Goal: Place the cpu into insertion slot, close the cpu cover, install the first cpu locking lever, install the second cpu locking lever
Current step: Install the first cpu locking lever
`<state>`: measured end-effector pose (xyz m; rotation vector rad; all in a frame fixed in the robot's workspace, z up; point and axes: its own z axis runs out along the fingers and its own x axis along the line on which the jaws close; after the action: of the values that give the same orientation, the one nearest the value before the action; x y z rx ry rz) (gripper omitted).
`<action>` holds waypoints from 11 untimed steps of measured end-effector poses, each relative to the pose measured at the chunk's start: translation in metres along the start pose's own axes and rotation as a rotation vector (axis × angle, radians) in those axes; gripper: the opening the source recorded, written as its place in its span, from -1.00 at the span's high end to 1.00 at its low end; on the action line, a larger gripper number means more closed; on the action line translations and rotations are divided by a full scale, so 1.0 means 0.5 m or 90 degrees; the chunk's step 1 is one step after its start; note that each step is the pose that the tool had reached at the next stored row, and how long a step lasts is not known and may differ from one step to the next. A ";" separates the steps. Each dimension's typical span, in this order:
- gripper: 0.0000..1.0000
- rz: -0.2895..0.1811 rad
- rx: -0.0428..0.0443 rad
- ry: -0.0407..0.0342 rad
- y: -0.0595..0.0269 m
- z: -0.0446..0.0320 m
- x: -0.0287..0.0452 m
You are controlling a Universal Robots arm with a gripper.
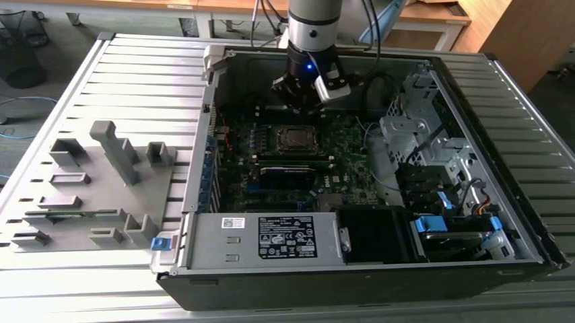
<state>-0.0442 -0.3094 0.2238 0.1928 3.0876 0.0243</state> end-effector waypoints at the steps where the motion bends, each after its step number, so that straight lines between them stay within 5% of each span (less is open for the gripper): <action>1: 0.79 -0.005 0.0025 -0.0002 0.000 0.000 0.000; 11: 0.79 -0.063 0.0014 0.0007 -0.004 0.000 0.005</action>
<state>-0.0467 -0.3114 0.2235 0.0412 3.0938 0.0173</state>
